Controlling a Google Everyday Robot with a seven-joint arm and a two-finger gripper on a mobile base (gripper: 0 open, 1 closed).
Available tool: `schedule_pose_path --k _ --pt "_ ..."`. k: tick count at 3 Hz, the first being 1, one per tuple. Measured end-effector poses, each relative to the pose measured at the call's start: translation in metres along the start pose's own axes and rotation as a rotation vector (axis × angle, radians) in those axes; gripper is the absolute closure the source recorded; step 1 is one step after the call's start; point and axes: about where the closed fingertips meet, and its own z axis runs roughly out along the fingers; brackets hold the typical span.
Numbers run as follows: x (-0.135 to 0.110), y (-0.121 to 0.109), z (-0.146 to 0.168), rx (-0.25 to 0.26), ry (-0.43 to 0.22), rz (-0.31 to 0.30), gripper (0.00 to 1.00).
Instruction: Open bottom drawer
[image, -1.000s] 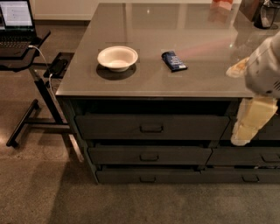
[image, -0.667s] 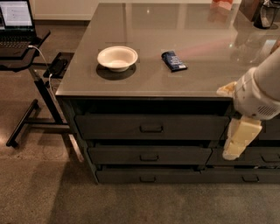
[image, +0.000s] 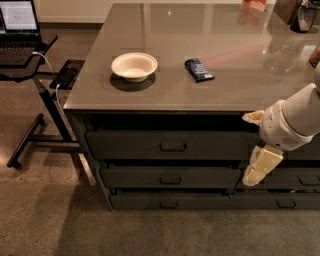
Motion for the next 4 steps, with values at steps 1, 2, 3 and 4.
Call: schedule_pose_path --k 1,2,3,4 --pt "-0.004 0.005 0.004 -0.005 -0.019 -0.006 0.0" --pt "0.004 0.021 0.027 0.02 -0.054 0.021 0.0" --pt "0.02 0.038 0.061 0.081 -0.092 0.058 0.0" --pt "0.033 0.051 0.107 0.128 -0.118 0.068 0.0"
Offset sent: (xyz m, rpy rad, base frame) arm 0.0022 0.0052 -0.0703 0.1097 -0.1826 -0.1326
